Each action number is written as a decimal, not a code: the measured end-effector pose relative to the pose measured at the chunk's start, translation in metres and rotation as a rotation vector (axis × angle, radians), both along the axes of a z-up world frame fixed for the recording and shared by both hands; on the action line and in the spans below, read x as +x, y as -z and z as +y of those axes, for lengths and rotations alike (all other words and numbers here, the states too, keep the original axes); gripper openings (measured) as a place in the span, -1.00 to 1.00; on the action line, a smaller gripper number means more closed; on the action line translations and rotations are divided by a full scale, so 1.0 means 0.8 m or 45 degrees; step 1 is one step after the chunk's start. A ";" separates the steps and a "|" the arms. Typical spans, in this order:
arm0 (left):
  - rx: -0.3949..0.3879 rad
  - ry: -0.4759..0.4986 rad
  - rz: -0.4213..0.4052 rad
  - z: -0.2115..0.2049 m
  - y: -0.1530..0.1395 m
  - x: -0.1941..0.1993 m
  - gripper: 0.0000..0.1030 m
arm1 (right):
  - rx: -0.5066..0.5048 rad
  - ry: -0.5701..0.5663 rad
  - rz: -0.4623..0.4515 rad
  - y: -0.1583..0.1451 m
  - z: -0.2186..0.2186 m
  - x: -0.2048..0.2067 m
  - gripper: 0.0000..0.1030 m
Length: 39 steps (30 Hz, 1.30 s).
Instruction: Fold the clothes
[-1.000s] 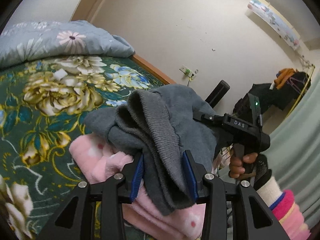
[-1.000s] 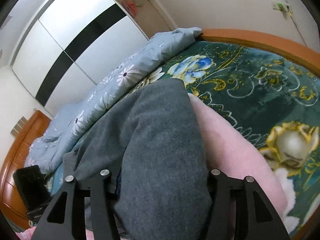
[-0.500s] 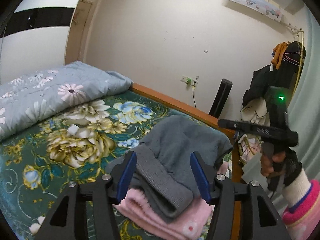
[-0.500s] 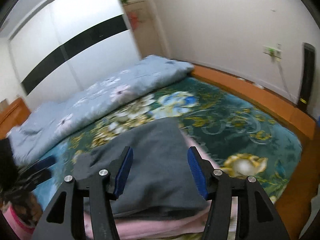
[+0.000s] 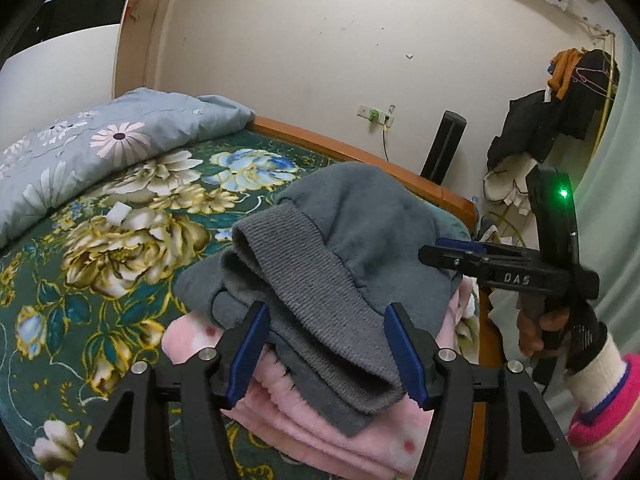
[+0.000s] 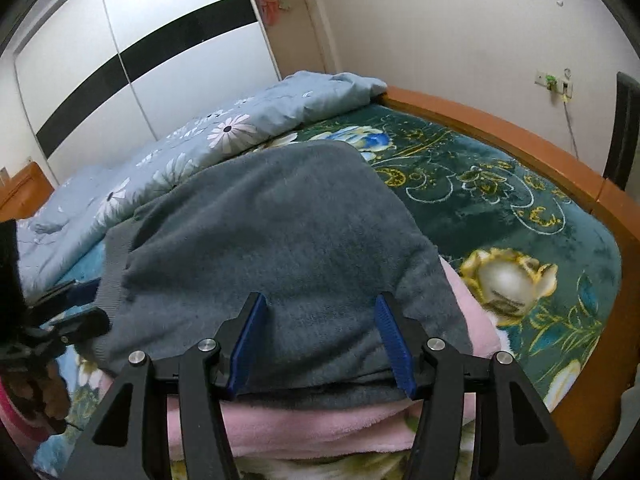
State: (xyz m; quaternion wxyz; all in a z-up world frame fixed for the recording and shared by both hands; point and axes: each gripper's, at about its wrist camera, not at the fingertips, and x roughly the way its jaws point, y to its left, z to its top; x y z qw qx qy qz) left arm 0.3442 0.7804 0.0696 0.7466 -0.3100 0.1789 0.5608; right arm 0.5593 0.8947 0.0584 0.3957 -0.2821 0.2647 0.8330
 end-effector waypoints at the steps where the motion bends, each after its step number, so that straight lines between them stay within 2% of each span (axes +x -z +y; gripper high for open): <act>1: -0.003 -0.002 0.001 -0.001 -0.001 0.000 0.25 | 0.008 0.011 -0.009 -0.002 -0.003 -0.001 0.14; 5: -0.003 -0.025 -0.052 -0.017 -0.007 -0.009 0.25 | 0.052 0.052 -0.019 -0.014 -0.019 -0.005 0.14; 9: 0.012 -0.053 -0.099 -0.047 -0.013 -0.012 0.26 | 0.122 0.073 0.021 -0.031 -0.063 -0.002 0.15; 10: 0.014 -0.056 -0.102 -0.056 -0.013 -0.010 0.29 | 0.133 0.082 0.023 -0.031 -0.077 -0.002 0.23; 11: 0.017 -0.056 -0.102 -0.065 -0.012 -0.008 0.31 | 0.142 0.089 0.025 -0.031 -0.091 -0.002 0.40; 13: 0.017 -0.053 -0.098 -0.079 -0.010 -0.003 0.44 | 0.144 0.084 0.050 -0.026 -0.117 -0.005 0.52; 17: -0.007 -0.047 -0.097 -0.107 -0.005 0.005 0.71 | 0.112 0.067 0.092 -0.013 -0.159 -0.013 0.55; 19: -0.010 -0.049 -0.093 -0.119 -0.004 0.007 0.90 | 0.104 0.074 0.099 -0.010 -0.174 -0.018 0.76; 21: 0.001 -0.059 -0.086 -0.136 -0.004 0.006 1.00 | 0.093 0.071 0.109 -0.005 -0.190 -0.022 0.77; 25: -0.001 -0.087 -0.058 -0.163 0.000 0.001 1.00 | 0.070 0.090 0.085 0.002 -0.213 -0.027 1.00; 30: -0.021 -0.126 -0.021 -0.191 0.005 -0.006 1.00 | 0.059 0.141 0.085 0.001 -0.246 -0.029 1.00; 34: 0.001 -0.158 -0.021 -0.216 -0.001 -0.010 1.00 | 0.099 0.198 0.029 -0.009 -0.272 -0.037 1.00; 39: 0.050 -0.233 0.080 -0.240 -0.021 -0.008 1.00 | 0.076 0.246 0.072 -0.018 -0.303 -0.030 1.00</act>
